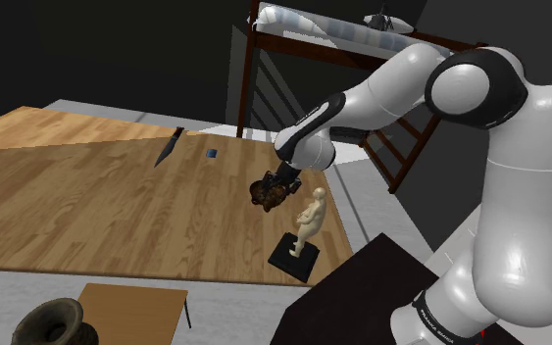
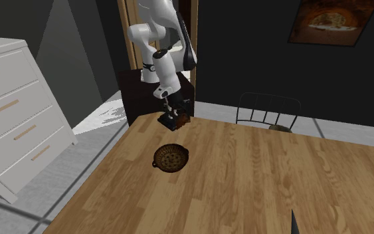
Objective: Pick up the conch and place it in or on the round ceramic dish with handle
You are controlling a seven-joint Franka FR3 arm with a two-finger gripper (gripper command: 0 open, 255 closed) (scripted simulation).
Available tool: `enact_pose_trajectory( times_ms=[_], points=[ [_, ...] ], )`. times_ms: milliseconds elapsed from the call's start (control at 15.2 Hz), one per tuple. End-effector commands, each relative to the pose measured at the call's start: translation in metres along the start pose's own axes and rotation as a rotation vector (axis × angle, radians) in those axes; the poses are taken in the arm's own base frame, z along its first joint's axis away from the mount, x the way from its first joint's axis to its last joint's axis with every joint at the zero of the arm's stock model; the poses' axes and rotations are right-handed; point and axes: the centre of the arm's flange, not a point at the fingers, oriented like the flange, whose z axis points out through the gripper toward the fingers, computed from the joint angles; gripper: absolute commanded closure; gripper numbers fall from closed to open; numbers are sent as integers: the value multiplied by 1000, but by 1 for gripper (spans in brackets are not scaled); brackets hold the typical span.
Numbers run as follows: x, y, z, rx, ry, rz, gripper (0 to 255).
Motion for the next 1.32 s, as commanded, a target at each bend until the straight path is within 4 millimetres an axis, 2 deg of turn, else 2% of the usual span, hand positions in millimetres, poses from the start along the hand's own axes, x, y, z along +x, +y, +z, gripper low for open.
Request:
enact_pose_trajectory(
  times_ms=[0,792,858,1254],
  points=[
    [20,5,-7,0,0,0,255],
    [173,36,-29,0,0,0,255],
    [177,37,-30,0,0,0,255],
    [176,45,1,0,0,0,255]
  ],
)
